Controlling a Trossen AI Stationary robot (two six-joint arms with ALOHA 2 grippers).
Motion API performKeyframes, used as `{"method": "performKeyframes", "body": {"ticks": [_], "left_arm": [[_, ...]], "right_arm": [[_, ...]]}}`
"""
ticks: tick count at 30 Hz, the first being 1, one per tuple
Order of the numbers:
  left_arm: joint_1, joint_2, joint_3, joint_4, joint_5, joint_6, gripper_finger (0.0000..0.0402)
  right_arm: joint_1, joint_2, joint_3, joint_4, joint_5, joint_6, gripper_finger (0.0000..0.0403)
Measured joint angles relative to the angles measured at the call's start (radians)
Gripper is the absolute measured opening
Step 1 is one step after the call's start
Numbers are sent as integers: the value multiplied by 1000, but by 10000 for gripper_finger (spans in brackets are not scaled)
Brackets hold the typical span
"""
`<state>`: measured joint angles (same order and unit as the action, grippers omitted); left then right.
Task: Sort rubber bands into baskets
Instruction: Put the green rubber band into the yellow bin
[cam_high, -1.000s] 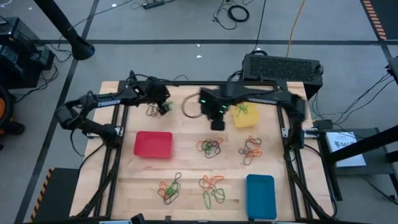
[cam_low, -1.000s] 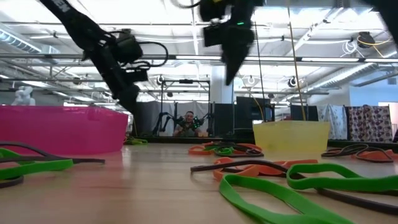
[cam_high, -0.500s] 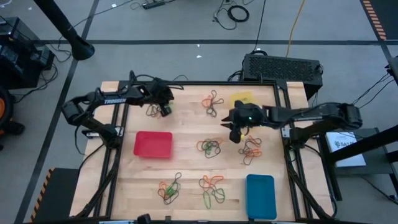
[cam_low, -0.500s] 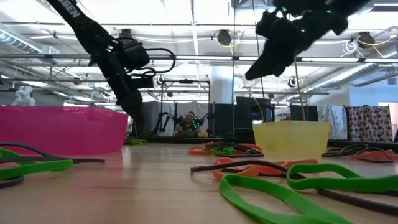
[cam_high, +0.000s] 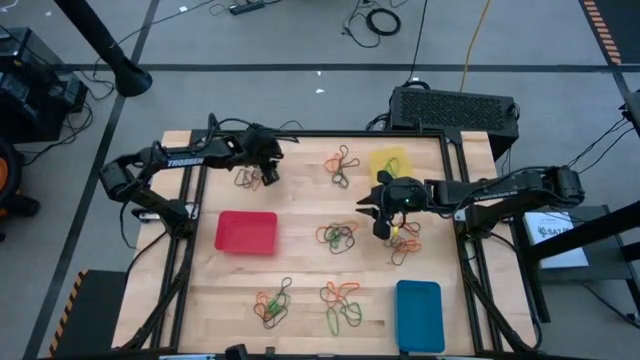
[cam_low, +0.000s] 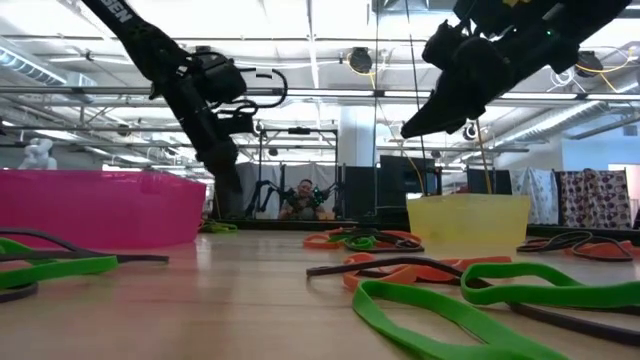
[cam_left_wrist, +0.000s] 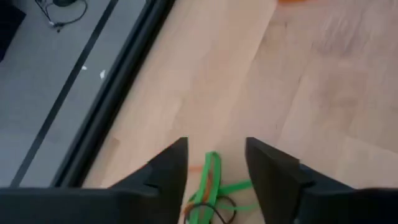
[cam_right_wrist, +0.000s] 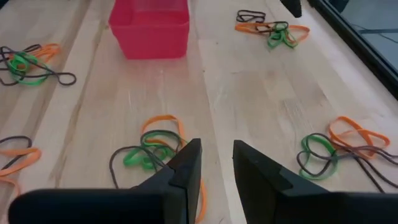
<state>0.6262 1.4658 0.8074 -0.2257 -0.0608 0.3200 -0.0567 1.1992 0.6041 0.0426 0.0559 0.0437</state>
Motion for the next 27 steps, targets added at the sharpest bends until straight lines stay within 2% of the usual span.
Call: {"method": "performKeyframes", "body": {"ticks": [3, 7, 18, 27], "left_arm": [[1, 0, 10, 1, 27, 1, 197], [20, 19, 10, 6, 118, 4, 200], [98, 197, 9, 49, 119, 109, 200], [100, 229, 9, 63, 119, 115, 200]], "right_arm": [[0, 0, 0, -1, 0, 4, 86], [0, 0, 0, -1, 0, 1, 86], [0, 1, 0, -2, 0, 1, 86], [0, 1, 0, -8, -1, -7, 86]]}}
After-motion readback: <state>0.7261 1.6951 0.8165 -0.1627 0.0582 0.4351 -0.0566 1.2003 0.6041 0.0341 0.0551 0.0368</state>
